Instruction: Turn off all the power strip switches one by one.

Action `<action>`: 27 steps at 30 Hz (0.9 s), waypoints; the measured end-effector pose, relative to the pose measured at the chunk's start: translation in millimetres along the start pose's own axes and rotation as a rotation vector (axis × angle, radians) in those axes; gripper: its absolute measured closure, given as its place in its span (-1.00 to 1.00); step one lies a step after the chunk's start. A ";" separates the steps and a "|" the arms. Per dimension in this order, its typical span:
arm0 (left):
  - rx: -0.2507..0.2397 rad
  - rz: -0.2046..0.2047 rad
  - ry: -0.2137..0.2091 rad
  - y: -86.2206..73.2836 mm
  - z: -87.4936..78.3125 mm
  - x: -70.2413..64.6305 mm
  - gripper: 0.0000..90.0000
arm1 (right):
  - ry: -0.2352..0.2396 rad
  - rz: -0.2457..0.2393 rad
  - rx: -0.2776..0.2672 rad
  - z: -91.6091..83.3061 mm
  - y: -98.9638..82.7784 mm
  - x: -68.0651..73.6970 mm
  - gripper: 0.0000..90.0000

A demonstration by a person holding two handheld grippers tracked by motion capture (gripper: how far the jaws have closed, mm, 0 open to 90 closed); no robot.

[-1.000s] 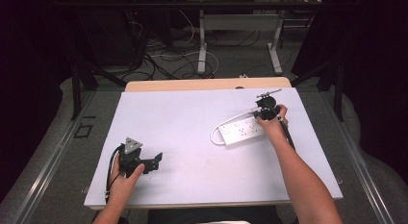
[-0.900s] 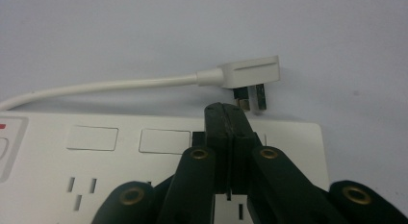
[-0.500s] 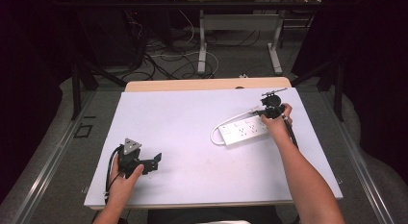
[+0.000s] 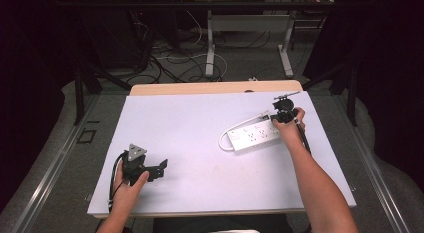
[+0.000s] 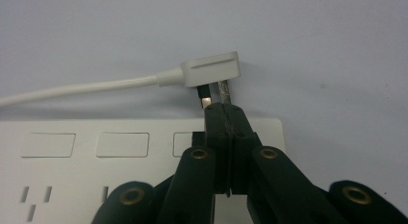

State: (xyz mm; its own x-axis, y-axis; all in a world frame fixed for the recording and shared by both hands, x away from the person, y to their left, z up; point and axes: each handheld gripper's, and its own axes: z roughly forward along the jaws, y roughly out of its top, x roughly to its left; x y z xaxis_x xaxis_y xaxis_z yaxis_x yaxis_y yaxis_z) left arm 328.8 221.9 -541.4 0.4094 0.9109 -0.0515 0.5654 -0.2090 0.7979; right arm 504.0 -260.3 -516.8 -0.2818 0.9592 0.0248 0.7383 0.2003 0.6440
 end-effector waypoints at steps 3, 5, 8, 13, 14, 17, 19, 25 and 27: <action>0.000 0.000 -0.001 0.0 -0.1 0.0 -0.94 | -0.001 -0.005 0.008 0.8 -0.3 -0.6 1.00; 0.000 0.000 0.000 0.0 0.0 0.0 -0.94 | 0.000 -0.002 0.009 1.2 -0.6 -0.8 1.00; 0.001 0.002 -0.001 0.0 0.2 0.0 -0.94 | 0.003 0.006 0.017 2.2 -1.6 -1.3 1.00; 0.004 0.005 -0.001 0.4 0.3 -0.2 -0.94 | 0.004 0.006 0.017 2.4 -1.8 -0.8 1.00; 0.003 0.007 -0.002 0.4 0.4 -0.1 -0.94 | 0.004 0.007 0.017 2.4 -1.9 -0.9 1.00; 0.003 0.009 -0.001 0.5 0.6 -0.1 -0.94 | 0.002 0.006 0.016 2.5 -1.9 -0.7 1.00; 0.003 0.010 -0.001 0.6 0.6 -0.1 -0.94 | 0.001 0.005 0.016 2.5 -1.9 -0.6 1.00; 0.003 0.009 -0.002 0.6 0.6 0.0 -0.94 | 0.003 0.004 0.016 2.6 -2.0 -0.8 1.00; 0.004 0.010 -0.002 0.6 0.4 -0.2 -0.94 | 0.008 0.002 0.018 2.6 -2.1 -1.2 1.00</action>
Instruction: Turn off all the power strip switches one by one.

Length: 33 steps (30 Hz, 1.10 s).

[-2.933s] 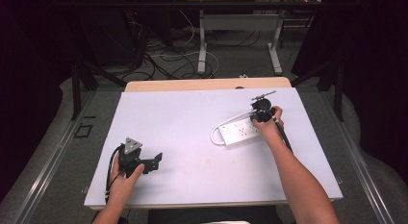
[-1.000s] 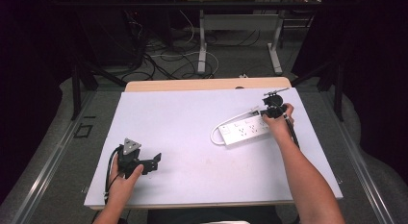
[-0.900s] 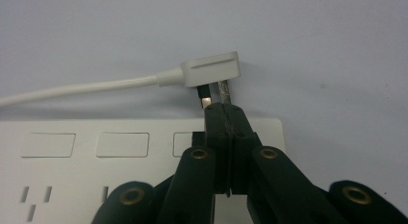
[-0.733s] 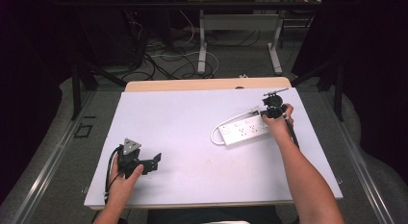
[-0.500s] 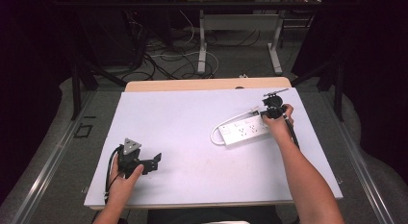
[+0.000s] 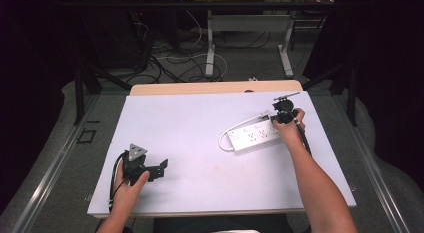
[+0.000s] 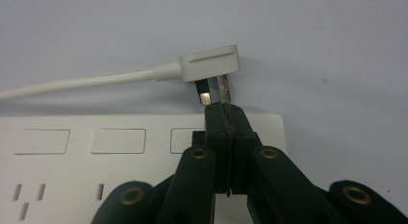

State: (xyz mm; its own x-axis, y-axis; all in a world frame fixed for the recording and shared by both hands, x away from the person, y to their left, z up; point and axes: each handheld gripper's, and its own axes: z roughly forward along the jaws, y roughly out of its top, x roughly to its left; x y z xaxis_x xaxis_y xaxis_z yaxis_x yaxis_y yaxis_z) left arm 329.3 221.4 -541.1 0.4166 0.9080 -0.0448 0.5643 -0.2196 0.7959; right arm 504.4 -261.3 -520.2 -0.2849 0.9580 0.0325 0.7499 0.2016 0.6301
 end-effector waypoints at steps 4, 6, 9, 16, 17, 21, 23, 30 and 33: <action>0.007 0.009 -0.001 0.0 -0.5 0.3 -0.94 | -0.010 -0.007 -0.001 1.0 -0.4 -0.1 1.00; 0.007 0.008 -0.001 0.0 -0.6 0.3 -0.94 | -0.003 0.003 0.001 2.8 -0.9 0.4 1.00; -0.001 0.001 0.000 0.0 0.1 0.2 -0.94 | -0.011 0.012 0.004 3.1 -0.5 0.9 1.00; 0.000 -0.002 -0.001 0.1 0.1 -0.1 -0.94 | -0.013 0.001 0.000 2.9 -0.7 1.6 1.00; -0.002 -0.001 -0.002 0.1 0.2 0.0 -0.94 | -0.014 -0.004 0.002 2.5 -0.8 1.4 1.00; -0.002 -0.002 0.000 0.1 0.1 0.2 -0.94 | -0.011 0.002 -0.004 2.1 -1.6 2.0 1.00; -0.002 -0.003 0.000 0.1 0.2 0.1 -0.94 | -0.007 -0.009 -0.002 1.2 -1.7 2.4 1.00; 0.000 0.005 0.003 0.4 -0.1 0.4 -0.94 | 0.013 -0.016 -0.009 -4.7 -1.1 7.6 0.97; -0.002 -0.003 0.000 0.2 0.2 0.1 -0.94 | 0.023 -0.035 -0.015 -8.5 -2.0 9.8 0.95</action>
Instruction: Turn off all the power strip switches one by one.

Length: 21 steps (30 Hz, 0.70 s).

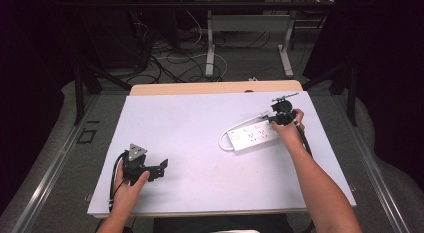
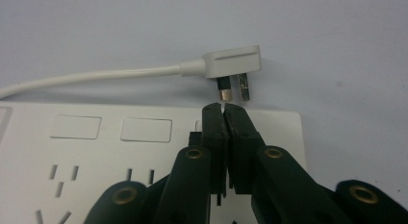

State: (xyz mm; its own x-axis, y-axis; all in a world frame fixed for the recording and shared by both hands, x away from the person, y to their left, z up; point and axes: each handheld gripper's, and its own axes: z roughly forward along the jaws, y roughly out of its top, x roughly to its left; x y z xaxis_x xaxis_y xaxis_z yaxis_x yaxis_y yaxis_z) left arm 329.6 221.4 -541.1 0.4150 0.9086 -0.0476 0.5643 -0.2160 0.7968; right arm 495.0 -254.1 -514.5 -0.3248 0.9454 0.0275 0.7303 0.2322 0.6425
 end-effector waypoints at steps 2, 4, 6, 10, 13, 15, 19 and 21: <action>0.000 -0.001 0.001 0.0 -0.1 0.2 -0.94 | 0.009 -0.006 -0.006 -3.5 -1.4 1.3 0.92; -0.001 -0.001 0.001 0.1 -0.1 0.2 -0.94 | 0.023 -0.011 -0.007 -7.2 -3.6 1.8 0.90; 0.001 -0.001 0.001 0.1 0.1 0.0 -0.94 | 0.030 -0.018 -0.008 -10.7 -6.4 2.7 0.86; 0.001 -0.001 0.000 0.3 0.6 -0.7 -0.94 | 0.044 -0.046 -0.026 -19.8 -12.8 4.1 0.78; -0.002 -0.003 0.000 0.3 1.0 -0.8 -0.94 | 0.062 -0.055 -0.036 -27.8 -18.6 6.9 0.71; -0.002 -0.005 0.000 0.2 1.3 -1.1 -0.94 | 0.069 -0.062 -0.046 -33.1 -22.9 9.3 0.61; -0.002 -0.006 0.000 0.3 1.4 -1.4 -0.94 | 0.084 -0.068 -0.048 -42.8 -33.6 13.7 0.36; -0.003 -0.007 0.000 0.3 1.5 -1.4 -0.94 | 0.091 -0.076 -0.064 -47.1 -40.2 15.2 0.30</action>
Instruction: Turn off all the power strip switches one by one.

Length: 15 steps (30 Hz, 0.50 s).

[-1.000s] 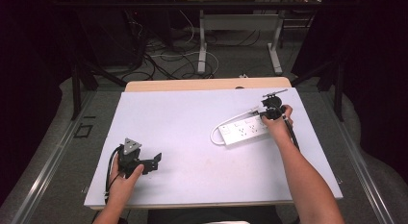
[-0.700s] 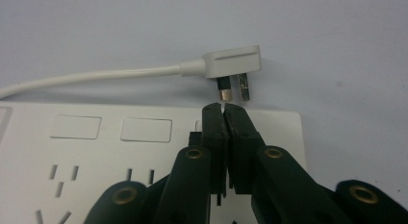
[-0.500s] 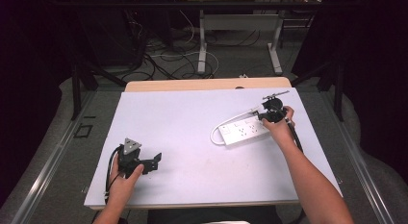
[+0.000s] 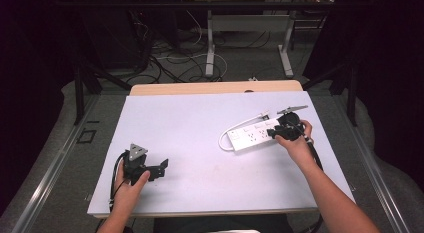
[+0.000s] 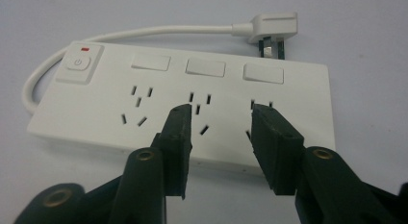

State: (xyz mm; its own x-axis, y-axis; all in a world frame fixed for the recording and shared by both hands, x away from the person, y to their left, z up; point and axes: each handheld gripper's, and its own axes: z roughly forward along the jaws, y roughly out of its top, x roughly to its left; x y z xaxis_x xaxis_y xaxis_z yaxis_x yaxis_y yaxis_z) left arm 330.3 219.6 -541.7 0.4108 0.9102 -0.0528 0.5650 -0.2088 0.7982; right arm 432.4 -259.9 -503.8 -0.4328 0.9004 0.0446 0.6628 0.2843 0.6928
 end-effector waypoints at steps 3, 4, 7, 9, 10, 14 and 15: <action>0.006 0.001 0.000 0.3 -0.3 0.0 -0.94 | 0.006 -0.004 -0.017 -5.3 -9.0 3.9 0.19; 0.005 0.001 0.000 0.3 -0.3 0.0 -0.94 | 0.013 -0.012 -0.019 -7.4 -12.3 4.8 0.16; 0.006 0.001 0.000 0.3 -0.1 0.1 -0.94 | 0.030 -0.007 -0.033 -12.1 -21.8 8.3 0.03; 0.006 0.000 0.000 0.3 -0.2 0.0 -0.94 | 0.032 0.006 -0.040 -15.0 -28.8 10.9 -0.08; 0.006 0.001 0.000 0.2 -0.3 0.0 -0.94 | 0.027 0.004 -0.047 -16.0 -32.5 11.8 -0.15; 0.005 -0.001 0.000 0.3 -0.3 0.0 -0.94 | 0.026 0.009 -0.073 -20.0 -47.1 17.0 -0.38; 0.006 0.000 0.000 0.3 -0.2 -0.1 -0.94 | 0.023 0.004 -0.080 -20.5 -50.3 18.2 -0.44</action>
State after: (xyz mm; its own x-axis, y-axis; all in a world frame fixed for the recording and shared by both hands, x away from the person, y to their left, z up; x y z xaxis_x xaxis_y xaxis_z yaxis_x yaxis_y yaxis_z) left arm 330.2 219.5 -541.3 0.4103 0.9104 -0.0530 0.5694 -0.2104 0.7947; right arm 378.7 -264.5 -523.1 -0.4445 0.8936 0.0630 0.6142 0.2528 0.7475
